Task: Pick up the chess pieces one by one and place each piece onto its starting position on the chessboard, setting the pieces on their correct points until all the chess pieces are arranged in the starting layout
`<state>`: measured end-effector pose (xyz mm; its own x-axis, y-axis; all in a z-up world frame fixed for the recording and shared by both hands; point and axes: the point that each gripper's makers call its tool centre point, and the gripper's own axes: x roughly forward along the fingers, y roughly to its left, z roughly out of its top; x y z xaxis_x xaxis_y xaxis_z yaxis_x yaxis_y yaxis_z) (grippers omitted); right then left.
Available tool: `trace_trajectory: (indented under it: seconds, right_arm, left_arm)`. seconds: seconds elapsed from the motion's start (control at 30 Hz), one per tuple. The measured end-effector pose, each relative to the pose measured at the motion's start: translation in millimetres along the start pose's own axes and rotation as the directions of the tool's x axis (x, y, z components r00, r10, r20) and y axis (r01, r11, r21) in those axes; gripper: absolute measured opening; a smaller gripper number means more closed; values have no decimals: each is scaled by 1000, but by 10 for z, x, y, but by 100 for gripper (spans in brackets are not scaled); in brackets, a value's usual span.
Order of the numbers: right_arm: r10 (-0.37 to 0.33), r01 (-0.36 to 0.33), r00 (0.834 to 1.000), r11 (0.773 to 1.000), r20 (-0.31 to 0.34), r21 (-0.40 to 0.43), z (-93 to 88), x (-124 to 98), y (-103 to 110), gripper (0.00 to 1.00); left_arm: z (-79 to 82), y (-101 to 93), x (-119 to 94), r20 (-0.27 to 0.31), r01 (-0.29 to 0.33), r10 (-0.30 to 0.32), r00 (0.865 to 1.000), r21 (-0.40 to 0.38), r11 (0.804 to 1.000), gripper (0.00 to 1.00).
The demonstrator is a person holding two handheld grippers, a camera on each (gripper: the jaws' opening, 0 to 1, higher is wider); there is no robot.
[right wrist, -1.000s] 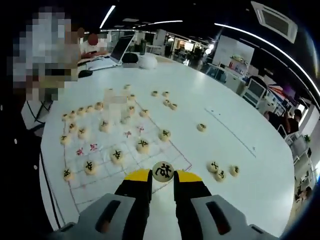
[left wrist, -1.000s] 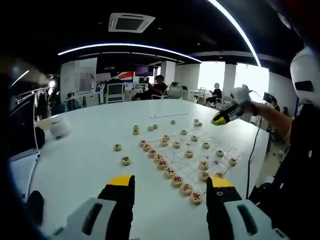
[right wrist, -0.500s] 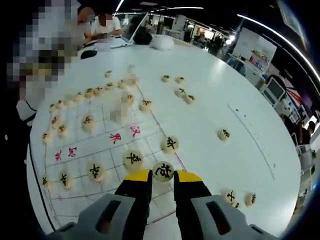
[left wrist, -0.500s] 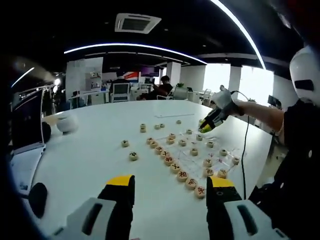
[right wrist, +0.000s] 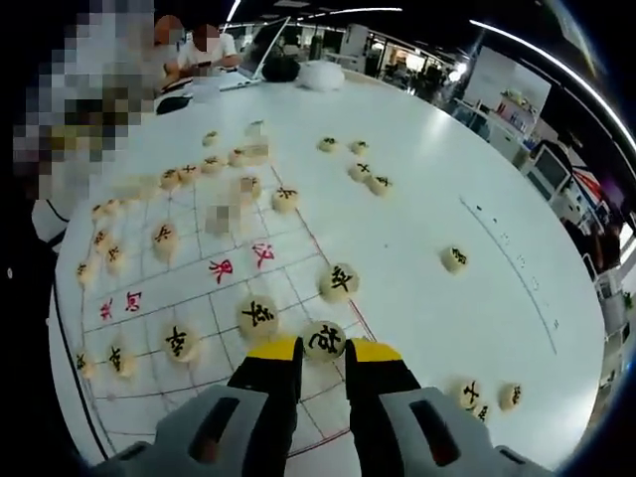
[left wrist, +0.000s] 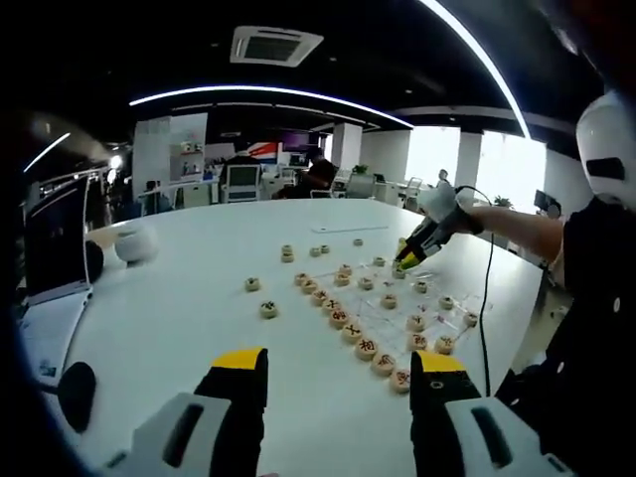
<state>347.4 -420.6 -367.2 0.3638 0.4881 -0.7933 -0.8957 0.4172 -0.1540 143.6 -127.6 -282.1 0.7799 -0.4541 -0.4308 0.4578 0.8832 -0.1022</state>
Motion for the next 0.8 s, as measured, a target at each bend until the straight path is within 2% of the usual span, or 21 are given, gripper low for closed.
trace_trajectory:
  seconds: [0.2, 0.4, 0.53, 0.57, 0.6, 0.73, 0.8]
  right_arm:
    - [-25, 21, 997, 999, 79, 43, 107, -154, -61, 27]
    - [-79, 69, 985, 995, 156, 71, 92, -530, -20, 29]
    - [-130, 109, 964, 989, 231, 102, 21, -866, 129, 31]
    - [-145, 118, 955, 986, 260, 115, 8, -954, 184, 31]
    - [-175, 135, 938, 979, 300, 149, -19, -1074, 228, 32]
    - [-242, 154, 895, 956, 375, 251, -130, -1345, 411, 32]
    - [-250, 156, 894, 952, 371, 265, -245, -1415, 545, 33]
  left_arm:
    - [12, -4, -30, 4, -7, 7, 1000, 3, 1000, 59]
    - [51, -9, -42, 10, -12, 12, 1000, 12, 1000, 59]
    - [81, -33, -8, 10, -3, 3, 1000, 21, 1000, 59]
    - [93, -42, 3, 11, 0, 0, 1000, 25, 1000, 59]
    - [95, -44, 6, 11, 1, -1, 1000, 26, 1000, 59]
    - [124, -48, 32, 7, 5, -5, 1000, 33, 999, 59]
    - [135, -44, 35, 3, 4, -4, 1000, 38, 999, 59]
